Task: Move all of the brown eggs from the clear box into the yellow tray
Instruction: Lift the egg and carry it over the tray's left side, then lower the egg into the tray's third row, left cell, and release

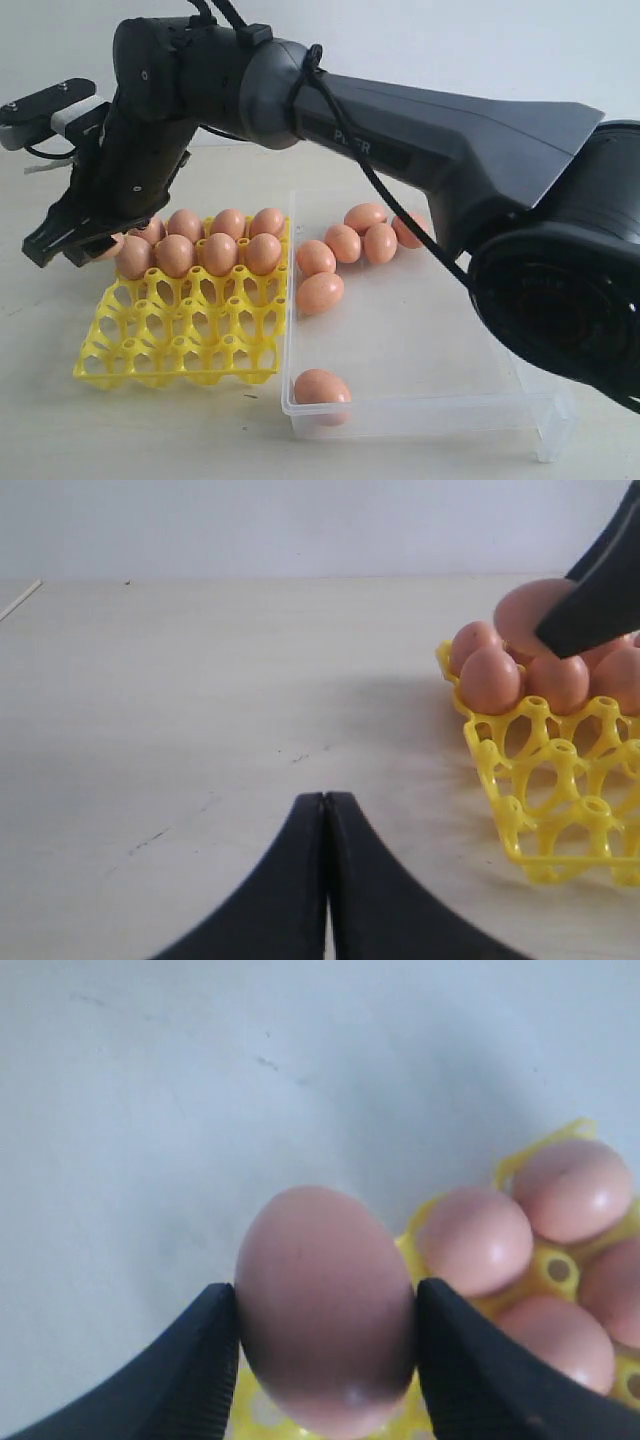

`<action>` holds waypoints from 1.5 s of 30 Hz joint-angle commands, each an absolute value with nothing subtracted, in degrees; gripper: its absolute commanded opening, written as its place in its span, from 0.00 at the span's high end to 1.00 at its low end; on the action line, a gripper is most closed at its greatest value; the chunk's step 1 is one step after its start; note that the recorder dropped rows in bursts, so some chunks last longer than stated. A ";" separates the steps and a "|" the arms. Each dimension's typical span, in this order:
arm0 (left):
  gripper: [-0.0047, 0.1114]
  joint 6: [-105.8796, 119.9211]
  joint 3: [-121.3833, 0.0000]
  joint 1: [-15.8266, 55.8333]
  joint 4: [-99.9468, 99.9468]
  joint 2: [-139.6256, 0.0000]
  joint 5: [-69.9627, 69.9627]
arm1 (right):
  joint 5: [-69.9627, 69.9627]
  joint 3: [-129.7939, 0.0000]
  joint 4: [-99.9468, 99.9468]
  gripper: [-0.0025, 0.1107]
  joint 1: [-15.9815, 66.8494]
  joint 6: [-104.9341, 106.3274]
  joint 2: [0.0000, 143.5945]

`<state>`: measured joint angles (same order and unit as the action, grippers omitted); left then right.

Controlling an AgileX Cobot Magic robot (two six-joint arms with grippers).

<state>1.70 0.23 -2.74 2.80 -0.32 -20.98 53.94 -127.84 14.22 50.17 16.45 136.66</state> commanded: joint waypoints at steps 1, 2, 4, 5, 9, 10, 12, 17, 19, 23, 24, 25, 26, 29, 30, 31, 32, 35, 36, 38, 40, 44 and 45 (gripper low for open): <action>0.96 1.59 0.00 -2.24 3.11 0.00 -20.27 | 51.06 -128.31 17.69 0.98 49.99 15.53 137.62; 0.96 1.59 0.00 -2.24 3.11 0.00 -20.27 | 51.42 -128.31 16.52 0.98 49.99 14.86 137.77; 0.96 1.59 0.00 -2.24 3.11 0.00 -20.27 | 52.80 -128.31 13.45 0.98 49.99 13.53 137.92; 0.96 1.59 0.00 -2.24 3.11 0.00 -20.27 | 53.15 -128.31 12.18 0.98 49.99 12.35 137.92; 0.96 1.59 0.00 -2.24 3.11 0.00 -20.27 | 50.09 -128.31 9.18 0.98 49.99 10.19 138.13; 0.96 1.59 0.00 -2.24 3.11 0.00 -20.27 | 48.48 -128.31 8.81 0.98 49.99 9.41 138.13; 0.96 1.59 0.00 -2.24 3.11 0.00 -20.27 | 45.66 -128.31 8.81 0.98 49.99 6.97 138.68; 0.96 1.59 0.00 -2.24 3.11 0.00 -20.27 | 39.93 -127.53 9.40 0.98 49.99 2.13 140.22; 0.96 1.59 0.00 -2.24 3.11 0.00 -20.27 | 35.38 -124.21 10.58 0.98 49.99 1.87 139.96; 0.96 1.59 0.00 -2.24 3.11 0.00 -20.27 | 21.45 -113.07 10.58 0.98 49.99 1.87 136.67; 0.96 1.59 0.00 -2.24 3.11 0.00 -20.27 | 17.84 -110.07 10.48 0.98 49.99 1.87 135.30; 0.96 1.59 0.00 -2.24 3.11 0.00 -20.27 | 12.88 -106.04 10.48 0.98 49.99 1.87 133.82; 0.96 1.59 0.00 -2.24 3.11 0.00 -20.27 | 7.50 -101.85 10.36 0.98 49.99 1.87 132.33; 0.96 1.59 0.00 -2.24 3.11 0.00 -20.27 | -6.79 -90.95 8.13 0.98 49.99 0.90 128.68; 0.96 1.59 0.00 -2.24 3.11 0.00 -20.27 | -10.37 -87.66 6.36 0.98 49.99 -0.39 127.99; 0.96 1.59 0.00 -2.24 3.11 0.00 -20.27 | -15.23 -84.80 3.36 0.98 49.99 -2.90 127.53; 0.96 1.59 0.00 -2.24 3.11 0.00 -20.27 | -18.66 -82.39 -0.34 0.98 49.88 -6.71 127.20; 0.96 1.59 0.00 -2.24 3.11 0.00 -20.27 | -29.07 -77.25 -14.45 0.98 49.64 -19.86 127.09; 0.96 1.59 0.00 -2.24 3.11 0.00 -20.27 | -32.06 -76.15 -16.79 0.98 49.64 -23.09 127.31; 0.96 1.59 0.00 -2.24 3.11 0.00 -20.27 | -38.10 -74.27 -17.89 0.98 49.50 -24.36 127.90; 0.96 1.59 0.00 -2.24 3.11 0.00 -20.27 | -40.76 -73.77 -18.04 0.98 49.37 -24.50 128.87; 0.96 1.59 0.00 -2.24 3.11 0.00 -20.27 | -43.69 -73.77 -20.39 0.98 49.19 -27.25 130.27; 0.96 1.59 0.00 -2.24 3.11 0.00 -20.27 | -44.33 -73.77 -20.52 0.98 49.19 -27.42 130.42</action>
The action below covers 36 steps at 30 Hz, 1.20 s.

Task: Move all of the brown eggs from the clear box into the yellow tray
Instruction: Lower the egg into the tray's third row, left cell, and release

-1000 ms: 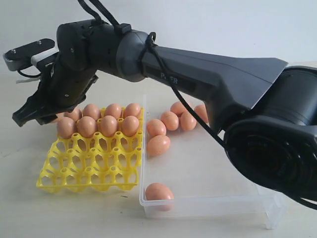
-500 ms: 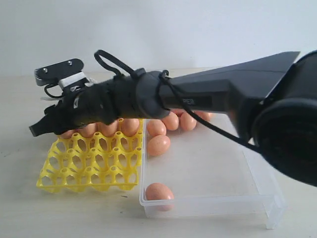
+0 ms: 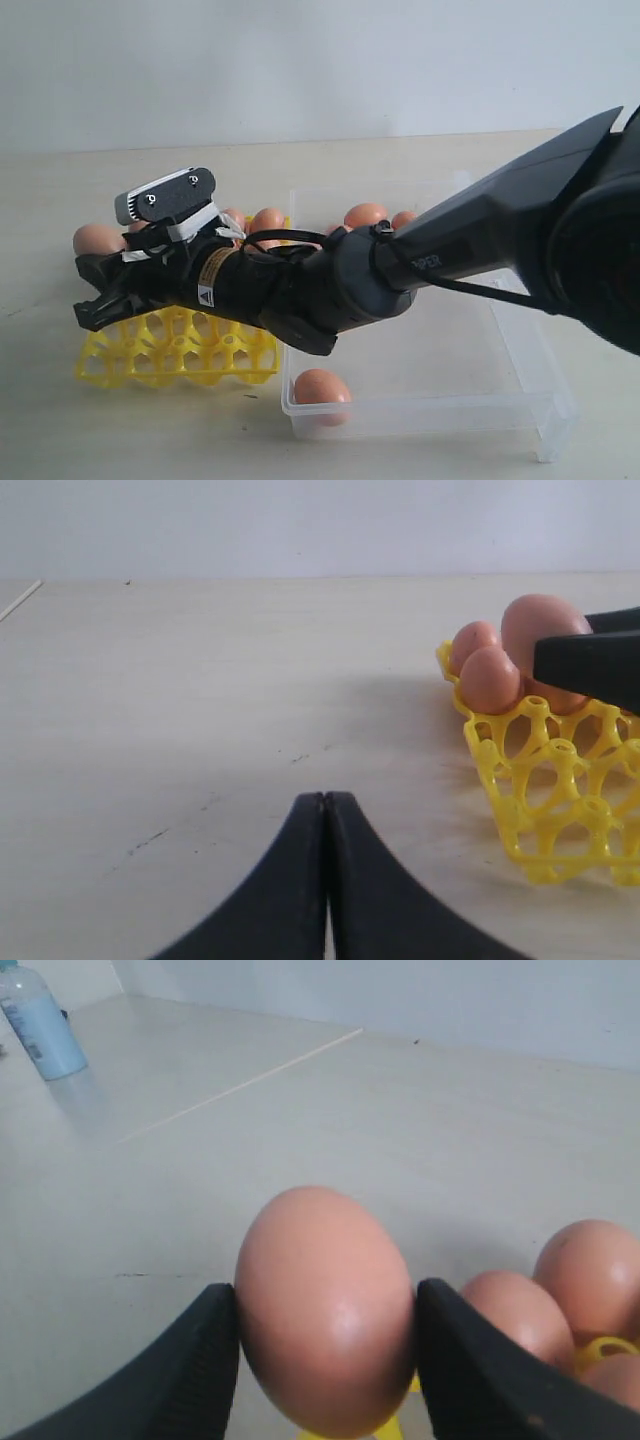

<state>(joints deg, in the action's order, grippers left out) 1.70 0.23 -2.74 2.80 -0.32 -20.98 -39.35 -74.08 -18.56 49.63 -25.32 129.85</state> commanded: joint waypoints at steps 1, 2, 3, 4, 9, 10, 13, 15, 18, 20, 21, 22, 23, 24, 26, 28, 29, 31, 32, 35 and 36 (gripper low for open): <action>0.96 1.59 0.00 -2.24 3.11 0.00 -20.27 | -44.68 -73.77 -20.52 0.98 49.06 -27.43 130.69; 0.96 1.59 0.00 -2.24 3.11 0.00 -20.27 | -45.22 -73.77 -20.52 0.98 48.83 -27.71 130.70; 0.96 1.59 0.00 -2.24 3.11 0.00 -20.27 | -45.21 -73.77 -20.29 0.98 48.63 -28.20 130.80; 0.96 1.59 0.00 -2.24 3.11 0.00 -20.27 | -45.21 -73.77 -20.29 0.98 48.48 -28.56 130.80; 0.96 1.59 0.00 -2.24 3.11 0.00 -20.27 | -44.43 -73.77 -19.51 0.98 48.25 -28.71 131.22; 0.96 1.59 0.00 -2.24 3.11 0.00 -20.27 | -43.86 -73.99 -19.41 0.98 48.25 -28.85 131.22; 0.96 1.59 0.00 -2.24 3.11 0.00 -20.27 | -38.54 -76.41 -21.24 0.98 48.25 -36.32 131.25; 0.96 1.59 0.00 -2.24 3.11 0.00 -20.27 | -35.38 -78.32 -25.88 0.98 48.25 -42.61 131.35; 0.96 1.59 0.00 -2.24 3.11 0.00 -20.27 | -31.37 -79.71 -28.67 0.98 48.25 -45.10 131.38; 0.96 1.59 0.00 -2.24 3.11 0.00 -20.27 | -30.71 -79.71 -28.67 0.98 48.25 -45.20 131.38; 0.96 1.59 0.00 -2.24 3.11 0.00 -20.27 | -30.71 -79.71 -28.67 0.98 48.25 -45.20 131.38; 0.96 1.59 0.00 -2.24 3.11 0.00 -20.27 | -30.71 -79.71 -28.67 0.98 48.25 -45.20 131.38; 0.96 1.59 0.00 -2.24 3.11 0.00 -20.27 | -30.71 -79.71 -28.67 0.98 48.25 -45.20 131.38; 0.96 1.59 0.00 -2.24 3.11 0.00 -20.27 | -30.94 -79.71 -28.94 0.98 48.25 -45.20 131.51; 0.96 1.59 0.00 -2.24 3.11 0.00 -20.27 | -33.37 -79.71 -29.38 0.98 48.25 -43.69 131.99; 0.96 1.59 0.00 -2.24 3.11 0.00 -20.27 | -35.42 -79.71 -29.48 0.97 48.25 -42.28 132.45; 0.96 1.59 0.00 -2.24 3.11 0.00 -20.27 | -35.67 -79.96 -29.48 0.95 48.25 -41.96 132.62; 0.96 1.59 0.00 -2.24 3.11 0.00 -20.27 | -35.56 -80.62 -29.48 0.91 48.25 -41.96 132.98; 0.96 1.59 0.00 -2.24 3.11 0.00 -20.27 | -35.46 -80.85 -29.48 0.89 48.25 -41.80 133.15; 0.96 1.59 0.00 -2.24 3.11 0.00 -20.27 | -35.46 -81.11 -29.48 0.82 48.25 -40.52 133.83; 0.96 1.59 0.00 -2.24 3.11 0.00 -20.27 | -35.02 -81.11 -29.48 0.79 48.25 -40.30 133.96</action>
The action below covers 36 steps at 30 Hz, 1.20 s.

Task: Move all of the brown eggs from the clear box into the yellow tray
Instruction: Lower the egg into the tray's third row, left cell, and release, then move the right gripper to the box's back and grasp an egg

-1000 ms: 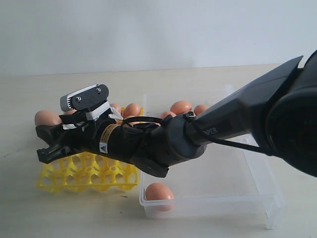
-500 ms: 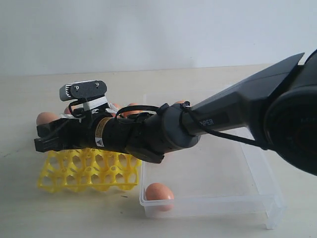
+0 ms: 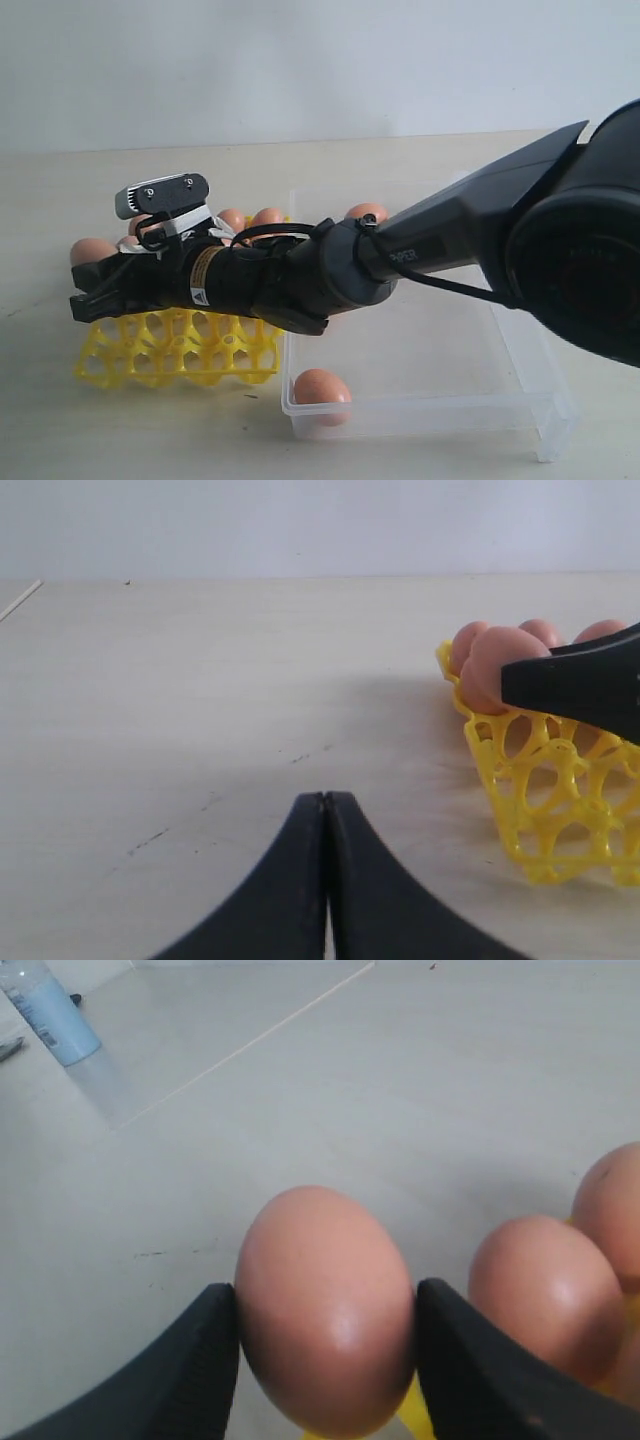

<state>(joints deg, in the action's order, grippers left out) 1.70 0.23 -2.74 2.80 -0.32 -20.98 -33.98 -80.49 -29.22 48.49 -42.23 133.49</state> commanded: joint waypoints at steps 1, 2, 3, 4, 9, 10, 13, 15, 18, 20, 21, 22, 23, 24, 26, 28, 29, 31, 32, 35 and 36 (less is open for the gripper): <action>0.96 1.59 0.00 -2.24 3.11 0.00 -20.27 | -34.17 -81.11 -29.48 0.77 48.25 -40.02 134.09; 0.96 1.59 0.00 -2.24 3.11 0.00 -20.27 | -33.45 -81.11 -29.48 0.74 48.25 -40.02 134.10; 0.96 1.59 0.00 -2.24 3.11 0.00 -20.27 | -32.58 -81.11 -29.35 0.72 48.25 -40.02 134.10; 0.96 1.59 0.00 -2.24 3.11 0.00 -20.27 | -32.46 -81.11 -29.26 0.70 48.25 -40.02 134.10; 0.96 1.59 0.00 -2.24 3.11 0.00 -20.27 | -32.46 -81.11 -28.85 0.59 48.25 -40.02 134.10; 0.96 1.59 0.00 -2.24 3.11 0.00 -20.27 | -32.46 -81.11 -28.85 0.58 48.25 -40.02 134.10; 0.96 1.59 0.00 -2.24 3.11 0.00 -20.27 | -32.46 -81.11 -28.85 0.56 48.25 -40.02 134.10; 0.96 1.59 0.00 -2.24 3.11 0.00 -20.27 | -32.46 -81.11 -28.42 0.54 48.25 -40.02 134.10; 0.96 1.59 0.00 -2.24 3.11 0.00 -20.27 | -32.46 -81.11 -28.42 0.49 48.25 -40.02 134.10; 0.96 1.59 0.00 -2.24 3.11 0.00 -20.27 | -32.46 -81.11 -28.42 0.46 48.25 -40.02 133.99; 0.96 1.59 0.00 -2.24 3.11 0.00 -20.27 | -32.32 -81.11 -28.42 0.44 48.25 -40.02 133.99; 0.96 1.59 0.00 -2.24 3.11 0.00 -20.27 | -32.31 -81.11 -28.42 0.43 48.25 -40.02 133.99; 0.96 1.59 0.00 -2.24 3.11 0.00 -20.27 | -32.31 -81.11 -28.42 0.43 48.25 -40.02 133.99; 0.96 1.59 0.00 -2.24 3.11 0.00 -20.27 | -32.18 -81.11 -28.42 0.43 48.25 -40.02 133.65; 0.96 1.59 0.00 -2.24 3.11 0.00 -20.27 | -31.27 -80.98 -28.42 0.43 48.25 -40.02 131.70; 0.96 1.59 0.00 -2.24 3.11 0.00 -20.27 | -28.49 -80.98 -29.72 0.43 48.23 -40.02 127.71; 0.96 1.59 0.00 -2.24 3.11 0.00 -20.27 | -25.00 -80.98 -30.76 0.45 48.00 -39.07 124.51; 0.96 1.59 0.00 -2.24 3.11 0.00 -20.27 | -11.87 -80.98 -32.07 0.53 48.00 -37.66 118.26; 0.96 1.59 0.00 -2.24 3.11 0.00 -20.27 | -4.57 -80.98 -32.07 0.57 48.00 -35.42 115.35; 0.96 1.59 0.00 -2.24 3.11 0.00 -20.27 | 24.68 -80.98 -31.42 0.72 46.53 -27.64 108.98; 0.96 1.59 0.00 -2.24 3.11 0.00 -20.27 | 33.46 -80.90 -30.92 0.77 45.82 -25.34 108.04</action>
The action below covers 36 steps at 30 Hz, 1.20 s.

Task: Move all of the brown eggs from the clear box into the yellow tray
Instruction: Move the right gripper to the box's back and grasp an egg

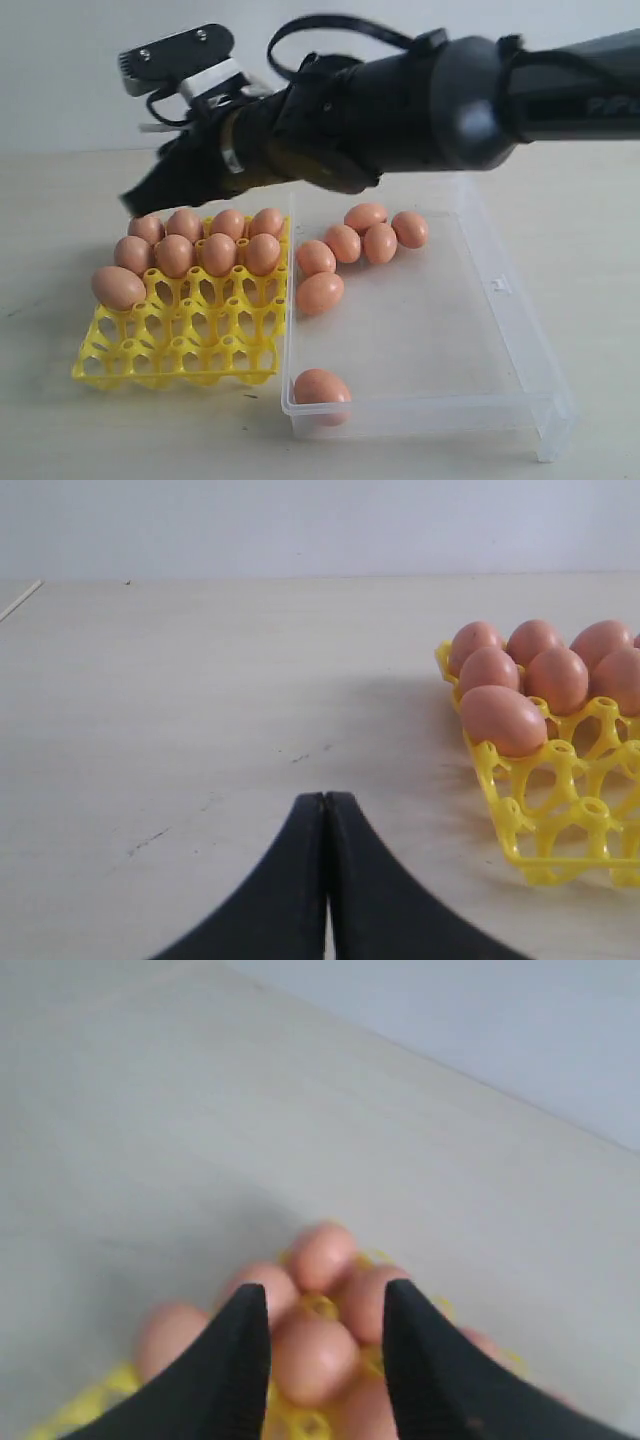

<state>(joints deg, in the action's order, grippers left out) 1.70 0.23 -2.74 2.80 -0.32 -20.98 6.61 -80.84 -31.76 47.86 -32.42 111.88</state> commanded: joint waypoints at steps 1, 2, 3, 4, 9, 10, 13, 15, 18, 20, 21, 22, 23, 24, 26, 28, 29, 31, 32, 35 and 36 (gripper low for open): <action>0.96 1.59 0.00 -2.24 3.11 0.00 -20.27 | 41.02 -80.90 -30.37 0.83 44.69 -22.83 107.38; 0.96 1.59 0.00 -2.24 3.11 0.00 -20.27 | 45.22 -80.61 -29.85 0.86 43.91 -21.32 107.13; 0.96 1.59 0.00 -2.24 3.11 0.00 -20.27 | 47.66 -80.03 -29.18 0.89 42.98 -19.98 106.85; 0.96 1.59 0.00 -2.24 3.11 0.00 -20.27 | 48.78 -79.37 -28.69 0.91 42.16 -19.39 106.73; 0.96 1.59 0.00 -2.24 3.11 0.00 -20.27 | 42.50 -76.24 -24.95 0.83 36.63 -18.04 106.73; 0.96 1.59 0.00 -2.24 3.11 0.00 -20.27 | 41.60 -76.24 -24.82 0.78 35.70 -18.02 106.73; 0.96 1.59 0.00 -2.24 3.11 0.00 -20.27 | 37.59 -76.24 -26.30 0.52 30.83 -19.59 106.73; 0.96 1.59 0.00 -2.24 3.11 0.00 -20.27 | 34.39 -76.24 -27.00 0.47 28.39 -21.03 107.27; 0.96 1.59 0.00 -2.24 3.11 0.00 -20.27 | 28.43 -76.38 -26.38 0.47 26.31 -21.03 110.41; 0.96 1.59 0.00 -2.24 3.11 0.00 -20.27 | 26.73 -76.38 -25.86 0.47 25.93 -21.03 112.97; 0.96 1.59 0.00 -2.24 3.11 0.00 -20.27 | 26.16 -76.38 -25.86 0.47 25.82 -21.03 113.78; 0.96 1.59 0.00 -2.24 3.11 0.00 -20.27 | 24.93 -76.38 -25.39 0.47 25.56 -21.14 115.10; 0.96 1.59 0.00 -2.24 3.11 0.00 -20.27 | 24.20 -76.38 -25.39 0.47 25.55 -21.53 115.85; 0.96 1.59 0.00 -2.24 3.11 0.00 -20.27 | 23.21 -76.38 -25.63 0.47 25.38 -22.77 116.76; 0.96 1.59 0.00 -2.24 3.11 0.00 -20.27 | 22.14 -76.47 -25.76 0.47 24.98 -24.23 117.78; 0.96 1.59 0.00 -2.24 3.11 0.00 -20.27 | 22.39 -77.05 -25.76 0.47 24.77 -24.62 118.48; 0.96 1.59 0.00 -2.24 3.11 0.00 -20.27 | 22.51 -77.57 -25.64 0.47 24.71 -24.62 118.72; 0.96 1.59 0.00 -2.24 3.11 0.00 -20.27 | 22.51 -78.29 -25.64 0.47 24.48 -25.14 119.36; 0.96 1.59 0.00 -2.24 3.11 0.00 -20.27 | 22.51 -78.51 -25.76 0.47 24.31 -25.89 119.63; 0.96 1.59 0.00 -2.24 3.11 0.00 -20.27 | 22.72 -79.04 -25.88 0.47 23.82 -27.29 120.30; 0.96 1.59 0.00 -2.24 3.11 0.00 -20.27 | 22.72 -79.04 -25.88 0.47 23.68 -27.69 120.41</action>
<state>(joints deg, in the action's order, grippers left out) 1.70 0.23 -2.74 2.80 -0.32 -20.98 22.81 -78.55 -25.61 24.34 -26.37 119.78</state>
